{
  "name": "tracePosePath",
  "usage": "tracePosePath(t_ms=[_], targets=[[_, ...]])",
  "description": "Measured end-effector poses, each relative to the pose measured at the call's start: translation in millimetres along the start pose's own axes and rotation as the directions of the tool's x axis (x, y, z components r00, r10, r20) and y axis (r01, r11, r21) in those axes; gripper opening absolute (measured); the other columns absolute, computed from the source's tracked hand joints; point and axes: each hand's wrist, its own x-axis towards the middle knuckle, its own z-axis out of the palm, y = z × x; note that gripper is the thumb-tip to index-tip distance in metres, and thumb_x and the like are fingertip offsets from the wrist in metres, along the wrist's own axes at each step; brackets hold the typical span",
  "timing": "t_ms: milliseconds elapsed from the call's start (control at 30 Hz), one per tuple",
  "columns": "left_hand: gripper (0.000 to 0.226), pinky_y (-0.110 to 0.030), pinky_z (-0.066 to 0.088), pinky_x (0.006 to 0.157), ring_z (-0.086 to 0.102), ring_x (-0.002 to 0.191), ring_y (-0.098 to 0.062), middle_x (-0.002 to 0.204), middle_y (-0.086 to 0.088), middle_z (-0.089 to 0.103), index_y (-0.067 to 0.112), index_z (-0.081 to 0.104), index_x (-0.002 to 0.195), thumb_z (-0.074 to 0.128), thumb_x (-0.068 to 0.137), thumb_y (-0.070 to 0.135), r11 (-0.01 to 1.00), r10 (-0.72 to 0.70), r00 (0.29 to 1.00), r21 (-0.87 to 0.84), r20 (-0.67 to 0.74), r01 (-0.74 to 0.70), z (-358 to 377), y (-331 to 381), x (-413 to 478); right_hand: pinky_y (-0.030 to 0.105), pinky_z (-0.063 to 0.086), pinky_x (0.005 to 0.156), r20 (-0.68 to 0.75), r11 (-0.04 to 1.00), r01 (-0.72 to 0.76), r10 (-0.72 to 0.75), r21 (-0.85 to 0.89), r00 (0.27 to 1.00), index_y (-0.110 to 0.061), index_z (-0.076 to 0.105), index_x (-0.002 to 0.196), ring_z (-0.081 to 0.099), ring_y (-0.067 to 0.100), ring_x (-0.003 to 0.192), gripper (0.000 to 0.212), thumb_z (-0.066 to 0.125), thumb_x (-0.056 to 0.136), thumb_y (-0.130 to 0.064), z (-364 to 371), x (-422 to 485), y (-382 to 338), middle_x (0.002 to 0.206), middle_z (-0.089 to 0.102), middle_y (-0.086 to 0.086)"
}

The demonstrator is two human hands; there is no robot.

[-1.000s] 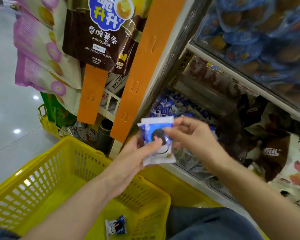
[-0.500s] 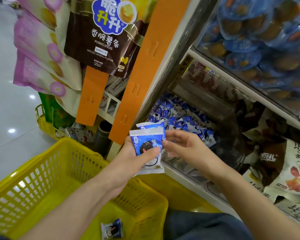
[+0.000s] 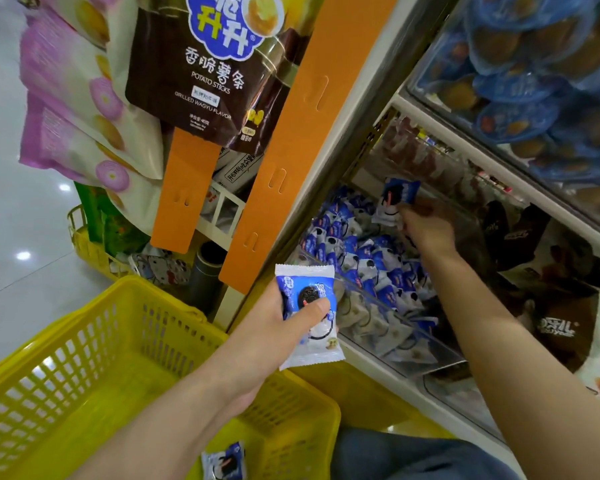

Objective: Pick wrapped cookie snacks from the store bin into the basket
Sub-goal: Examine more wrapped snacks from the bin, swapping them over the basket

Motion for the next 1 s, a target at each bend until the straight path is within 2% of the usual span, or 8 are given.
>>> tracePosePath(t_ms=[200, 400, 467, 533, 633, 700, 833, 1000], targets=[[0.042, -0.022, 0.054, 0.082, 0.065, 0.095, 0.000, 0.110, 0.014, 0.066, 0.034, 0.047, 0.127, 0.058, 0.088, 0.026, 1.000, -0.016, 1.000, 0.018, -0.027, 0.016, -3.5, 2.8, 1.9, 0.029, 0.041, 0.072, 0.079, 0.981, 0.082, -0.069, -0.174, 0.994, 0.007, 0.059, 0.105, 0.058, 0.030, 0.089, 0.031, 0.061, 0.088, -0.019, 27.5, 6.3, 19.8, 0.103, 0.063, 0.025], [0.041, -0.031, 0.052, 0.091, 0.065, 0.099, -0.003, 0.111, 0.011, 0.066, 0.032, 0.047, 0.126, 0.059, 0.087, 0.028, 0.999, -0.044, 0.998, 0.017, -0.040, 0.045, -2.5, 3.9, 3.8, 0.038, 0.048, 0.095, 0.243, 0.952, 0.078, -0.004, -0.295, 0.970, -0.006, 0.052, 0.124, 0.057, 0.025, 0.104, 0.043, 0.062, 0.088, -0.025, 24.0, 13.5, 25.6, 0.122, 0.057, 0.014], [0.041, -0.032, 0.051, 0.092, 0.065, 0.098, -0.003, 0.110, 0.012, 0.067, 0.033, 0.047, 0.126, 0.059, 0.087, 0.028, 0.999, -0.051, 0.998, 0.016, -0.044, 0.052, -2.3, 3.3, 4.9, 0.027, 0.052, 0.081, 0.270, 0.940, 0.108, -0.017, -0.325, 0.963, -0.006, 0.052, 0.124, 0.057, 0.019, 0.084, 0.044, 0.062, 0.088, -0.027, 25.6, 17.6, 23.0, 0.120, 0.059, 0.014], [0.040, -0.033, 0.052, 0.091, 0.066, 0.097, -0.003, 0.109, 0.012, 0.067, 0.033, 0.047, 0.125, 0.059, 0.088, 0.027, 0.998, -0.059, 0.997, 0.015, -0.043, 0.060, -2.3, 2.8, 5.9, 0.012, 0.043, 0.053, 0.294, 0.936, 0.130, -0.030, -0.327, 0.955, -0.005, 0.052, 0.123, 0.047, 0.010, 0.062, 0.044, 0.063, 0.087, -0.029, 28.7, 19.9, 18.7, 0.101, 0.064, 0.009], [0.039, -0.031, 0.053, 0.089, 0.066, 0.096, -0.004, 0.109, 0.011, 0.067, 0.033, 0.047, 0.125, 0.059, 0.088, 0.027, 0.997, -0.068, 0.997, 0.024, -0.041, 0.069, -2.4, 1.1, 7.0, 0.014, 0.036, 0.050, 0.328, 0.928, 0.146, -0.028, -0.341, 0.944, -0.007, 0.052, 0.124, 0.051, 0.014, 0.073, 0.044, 0.061, 0.088, -0.030, 32.1, 22.4, 13.9, 0.098, 0.062, 0.007], [0.038, -0.032, 0.053, 0.089, 0.066, 0.096, -0.004, 0.109, 0.010, 0.067, 0.034, 0.048, 0.124, 0.059, 0.088, 0.027, 0.996, -0.076, 0.996, 0.032, -0.044, 0.078, -1.6, -0.4, 7.7, 0.019, 0.036, 0.055, 0.375, 0.906, 0.166, -0.009, -0.389, 0.927, -0.008, 0.054, 0.116, 0.053, 0.015, 0.077, 0.035, 0.061, 0.089, -0.029, 32.4, 23.6, 12.0, 0.098, 0.062, 0.010], [0.036, -0.032, 0.052, 0.091, 0.066, 0.097, -0.004, 0.109, 0.011, 0.067, 0.037, 0.048, 0.121, 0.059, 0.088, 0.027, 0.995, -0.089, 0.995, 0.046, -0.042, 0.091, 1.1, -1.7, 7.6, 0.020, 0.034, 0.050, 0.454, 0.858, 0.186, 0.061, -0.479, 0.889, -0.014, 0.052, 0.074, 0.048, 0.008, 0.055, 0.021, 0.061, 0.089, -0.027, 29.6, 28.1, 11.4, 0.064, 0.052, 0.000], [0.035, -0.039, 0.049, 0.095, 0.065, 0.101, -0.014, 0.112, 0.001, 0.066, 0.030, 0.048, 0.122, 0.058, 0.089, 0.023, 0.993, -0.116, 0.991, 0.004, -0.066, 0.116, -0.2, 1.4, 9.7, 0.030, 0.040, 0.075, 0.425, 0.845, 0.226, 0.002, -0.485, 0.905, -0.012, 0.053, 0.068, 0.058, 0.021, 0.084, 0.028, 0.053, 0.093, -0.025, 33.9, 22.0, 11.2, 0.088, 0.058, 0.004]])
